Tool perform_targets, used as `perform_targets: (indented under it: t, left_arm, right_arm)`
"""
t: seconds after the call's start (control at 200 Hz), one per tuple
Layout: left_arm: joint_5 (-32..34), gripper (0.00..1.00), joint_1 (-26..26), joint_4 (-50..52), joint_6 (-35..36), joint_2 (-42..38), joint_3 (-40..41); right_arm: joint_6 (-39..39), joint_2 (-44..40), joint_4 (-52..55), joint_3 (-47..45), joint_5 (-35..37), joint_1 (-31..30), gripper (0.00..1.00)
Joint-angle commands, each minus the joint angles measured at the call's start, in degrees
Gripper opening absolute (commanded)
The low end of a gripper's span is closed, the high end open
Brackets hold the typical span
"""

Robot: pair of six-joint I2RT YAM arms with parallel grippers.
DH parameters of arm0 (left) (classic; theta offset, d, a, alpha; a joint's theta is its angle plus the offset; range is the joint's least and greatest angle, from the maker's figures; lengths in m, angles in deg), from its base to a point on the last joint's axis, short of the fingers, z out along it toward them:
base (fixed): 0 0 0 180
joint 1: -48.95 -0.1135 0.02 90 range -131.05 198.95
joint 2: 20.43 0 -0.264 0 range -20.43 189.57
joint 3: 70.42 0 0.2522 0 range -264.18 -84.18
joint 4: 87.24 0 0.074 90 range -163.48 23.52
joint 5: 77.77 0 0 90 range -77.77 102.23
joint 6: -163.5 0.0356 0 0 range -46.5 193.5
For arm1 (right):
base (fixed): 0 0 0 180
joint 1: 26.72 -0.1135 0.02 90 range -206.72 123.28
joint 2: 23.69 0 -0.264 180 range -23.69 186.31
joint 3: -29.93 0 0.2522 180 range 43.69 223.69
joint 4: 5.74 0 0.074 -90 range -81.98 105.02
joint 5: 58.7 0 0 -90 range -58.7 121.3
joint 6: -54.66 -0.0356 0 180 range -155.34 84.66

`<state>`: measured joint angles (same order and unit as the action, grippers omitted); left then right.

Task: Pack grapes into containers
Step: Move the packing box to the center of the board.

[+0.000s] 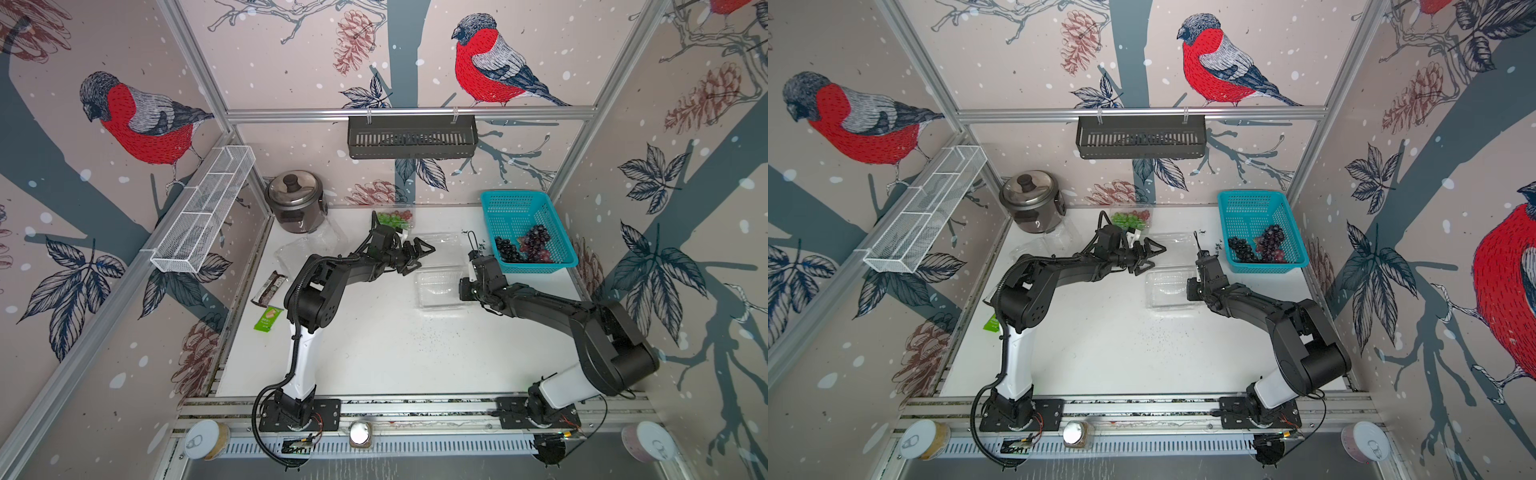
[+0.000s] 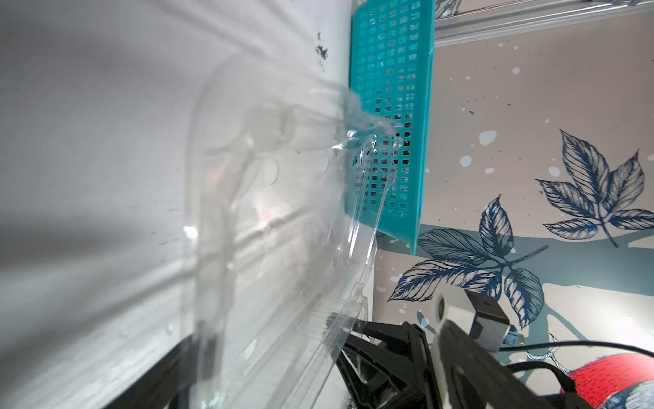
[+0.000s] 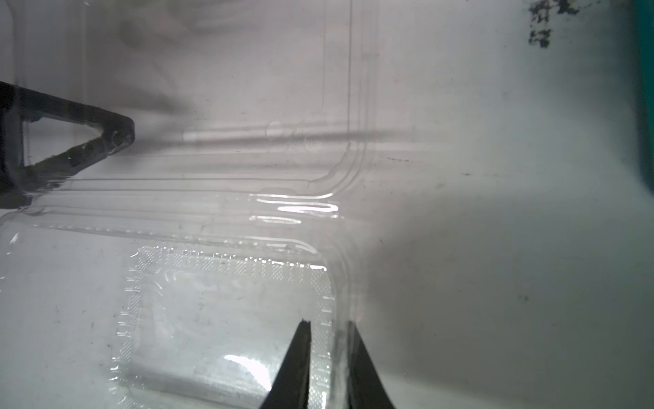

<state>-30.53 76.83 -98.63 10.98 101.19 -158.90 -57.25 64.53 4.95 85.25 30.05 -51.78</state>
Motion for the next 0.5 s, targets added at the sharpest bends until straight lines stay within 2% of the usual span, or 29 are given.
perform_targets:
  t: [0.0,0.21,0.29,0.495]
  left_arm:
    - [-1.7,0.97,0.2,-4.5,-0.4,-1.8,-0.1]
    - [-0.6,0.97,-0.6,4.3,5.1,-4.8,-3.1]
    - [0.5,0.97,-2.3,8.0,6.6,-4.9,-4.2]
    - [0.4,0.97,-8.0,8.2,6.1,-3.4,-5.0]
  right_arm:
    - [1.5,0.6,-0.7,1.5,0.4,-0.2,0.18]
    - [0.6,2.4,0.2,5.5,-0.5,-0.5,0.18]
    - [0.0,4.8,1.0,8.4,-0.5,-0.9,0.18]
    - [-0.3,13.7,1.0,17.8,-2.1,-1.7,0.18]
